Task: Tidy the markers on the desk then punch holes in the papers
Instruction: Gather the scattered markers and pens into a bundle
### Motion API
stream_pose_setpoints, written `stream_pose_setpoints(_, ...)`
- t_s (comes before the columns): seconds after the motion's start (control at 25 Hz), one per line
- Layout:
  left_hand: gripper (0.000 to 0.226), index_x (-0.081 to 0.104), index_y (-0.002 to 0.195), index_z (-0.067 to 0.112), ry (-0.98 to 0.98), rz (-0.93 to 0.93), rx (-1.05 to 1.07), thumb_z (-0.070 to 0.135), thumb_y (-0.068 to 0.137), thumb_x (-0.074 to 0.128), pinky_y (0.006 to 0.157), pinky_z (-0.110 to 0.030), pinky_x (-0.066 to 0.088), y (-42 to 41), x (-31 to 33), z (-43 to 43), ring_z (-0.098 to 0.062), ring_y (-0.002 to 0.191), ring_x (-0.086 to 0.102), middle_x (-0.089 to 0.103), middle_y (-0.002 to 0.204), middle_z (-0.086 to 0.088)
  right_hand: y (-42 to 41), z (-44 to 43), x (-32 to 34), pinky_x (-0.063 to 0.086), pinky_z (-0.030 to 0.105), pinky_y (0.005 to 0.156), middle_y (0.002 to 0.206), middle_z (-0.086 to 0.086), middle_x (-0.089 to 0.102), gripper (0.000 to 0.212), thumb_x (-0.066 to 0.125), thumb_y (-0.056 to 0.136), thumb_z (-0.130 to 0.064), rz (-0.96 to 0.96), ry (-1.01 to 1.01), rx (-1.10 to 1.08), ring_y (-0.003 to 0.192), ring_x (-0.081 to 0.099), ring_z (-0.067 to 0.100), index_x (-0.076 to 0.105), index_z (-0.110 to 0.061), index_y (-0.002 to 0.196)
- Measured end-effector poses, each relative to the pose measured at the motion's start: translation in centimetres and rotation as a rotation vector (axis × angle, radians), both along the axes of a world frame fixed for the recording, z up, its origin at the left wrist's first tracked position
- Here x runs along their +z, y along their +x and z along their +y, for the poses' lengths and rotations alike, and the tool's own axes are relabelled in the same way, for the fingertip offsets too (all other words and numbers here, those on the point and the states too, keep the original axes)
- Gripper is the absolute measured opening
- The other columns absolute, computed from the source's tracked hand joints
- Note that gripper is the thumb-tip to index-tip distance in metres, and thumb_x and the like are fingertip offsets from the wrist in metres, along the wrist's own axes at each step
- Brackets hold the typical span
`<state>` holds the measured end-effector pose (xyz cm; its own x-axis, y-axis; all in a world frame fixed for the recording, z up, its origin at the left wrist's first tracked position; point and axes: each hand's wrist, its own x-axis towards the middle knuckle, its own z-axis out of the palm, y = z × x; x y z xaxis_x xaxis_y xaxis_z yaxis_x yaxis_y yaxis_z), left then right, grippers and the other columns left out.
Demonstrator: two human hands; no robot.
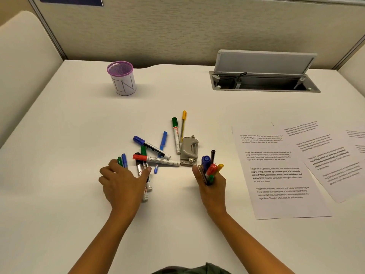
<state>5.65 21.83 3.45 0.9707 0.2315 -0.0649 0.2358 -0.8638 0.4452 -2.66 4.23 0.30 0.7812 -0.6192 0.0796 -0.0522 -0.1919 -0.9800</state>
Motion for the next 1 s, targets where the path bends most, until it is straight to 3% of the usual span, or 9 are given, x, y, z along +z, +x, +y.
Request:
stream_pose_setpoints(0.08, 0.096, 0.034, 0.127, -0.003, -0.009, 0.048, 0.009, 0.059, 0.065, 0.074, 0.083, -0.042, 0.045, 0.2, -0.3, -0.2, -0.037, 0.108, 0.043, 0.041, 0.125, -0.024, 0.1, 0.1, 0.1, 0.034, 0.006, 0.051, 0.051, -0.021, 0.053, 0.027, 0.061, 0.074, -0.047, 0.012, -0.040, 0.007, 0.050, 0.043, 0.001, 0.045, -0.027, 0.064)
stream_pose_setpoints(0.2, 0.091, 0.035, 0.126, -0.003, -0.020, 0.104, 0.015, 0.056, 0.068, 0.074, 0.082, -0.040, 0.046, 0.4, -0.6, -0.6, -0.035, 0.109, 0.045, 0.041, 0.125, -0.022, 0.2, 0.1, 0.0, 0.031, 0.008, 0.048, 0.051, -0.014, 0.042, 0.041, 0.059, 0.075, -0.050, 0.013, -0.076, 0.008, 0.050, 0.036, 0.003, 0.046, -0.013, 0.064)
stream_pose_setpoints(0.48, 0.051, 0.040, 0.120, -0.005, 0.064, 0.153, -0.006, 0.027, 0.087, 0.062, 0.083, -0.039, 0.045, 1.4, -0.3, -1.0, -0.035, 0.107, 0.051, 0.049, 0.122, -0.024, 0.4, 0.1, -0.3, 0.032, 0.008, 0.048, 0.049, -0.015, 0.044, 0.041, 0.059, 0.074, -0.052, 0.000, -0.085, 0.024, 0.049, 0.039, 0.003, 0.049, -0.013, 0.066)
stream_pose_setpoints(0.68, 0.032, 0.040, 0.120, -0.006, 0.100, 0.123, -0.044, 0.009, 0.094, 0.048, 0.080, -0.037, 0.046, 1.3, -0.3, -1.0, -0.035, 0.106, 0.053, 0.049, 0.121, -0.025, 0.4, 0.1, -1.0, 0.030, 0.010, 0.048, 0.055, -0.010, 0.045, 0.064, 0.054, 0.075, -0.067, -0.046, -0.149, 0.019, 0.052, 0.037, 0.007, 0.056, -0.003, 0.073)
stream_pose_setpoints(0.72, 0.032, 0.040, 0.121, -0.006, 0.085, 0.129, -0.051, 0.010, 0.094, 0.048, 0.080, -0.038, 0.046, 1.4, -0.3, -0.9, -0.035, 0.106, 0.053, 0.049, 0.121, -0.025, 0.4, 0.2, -0.9, 0.030, 0.010, 0.049, 0.056, -0.012, 0.046, 0.055, 0.056, 0.078, -0.066, -0.049, -0.169, 0.019, 0.052, 0.037, 0.007, 0.056, -0.011, 0.073)
stream_pose_setpoints(0.8, 0.033, 0.040, 0.119, -0.006, -0.018, 0.161, -0.033, 0.013, 0.094, 0.050, 0.077, -0.041, 0.045, 1.7, -0.1, -0.6, -0.039, 0.103, 0.055, 0.052, 0.119, -0.026, 0.5, 0.2, -0.7, 0.031, 0.006, 0.051, 0.060, -0.020, 0.050, 0.021, 0.064, 0.083, -0.042, -0.065, -0.246, 0.064, 0.054, 0.041, 0.002, 0.050, -0.034, 0.069)
stream_pose_setpoints(0.84, 0.032, 0.040, 0.118, -0.005, -0.099, 0.182, -0.012, 0.014, 0.094, 0.051, 0.074, -0.042, 0.045, 1.9, 0.0, -0.3, -0.040, 0.100, 0.057, 0.054, 0.117, -0.026, 0.7, 0.2, -0.6, 0.031, 0.004, 0.053, 0.064, -0.024, 0.052, 0.027, 0.067, 0.083, -0.029, -0.083, -0.312, 0.094, 0.056, 0.043, -0.001, 0.046, -0.041, 0.070)
stream_pose_setpoints(0.92, 0.029, 0.039, 0.111, -0.003, -0.257, 0.223, -0.003, 0.017, 0.094, 0.051, 0.067, -0.039, 0.042, 2.2, 0.0, 0.3, -0.040, 0.089, 0.058, 0.058, 0.112, -0.027, 1.0, 0.4, -0.5, 0.035, 0.005, 0.057, 0.072, -0.024, 0.057, 0.029, 0.071, 0.082, -0.021, -0.064, -0.402, 0.158, 0.063, 0.051, -0.004, 0.052, -0.043, 0.079)
stream_pose_setpoints(1.0, 0.022, 0.034, 0.103, 0.002, -0.366, 0.264, -0.027, 0.018, 0.095, 0.048, 0.063, -0.035, 0.043, 2.3, -0.2, 0.8, -0.036, 0.078, 0.055, 0.058, 0.103, -0.026, 1.5, 0.9, 0.1, 0.047, 0.018, 0.061, 0.083, -0.014, 0.065, 0.020, 0.074, 0.080, -0.030, -0.018, -0.483, 0.266, 0.071, 0.059, 0.002, 0.060, -0.032, 0.094)
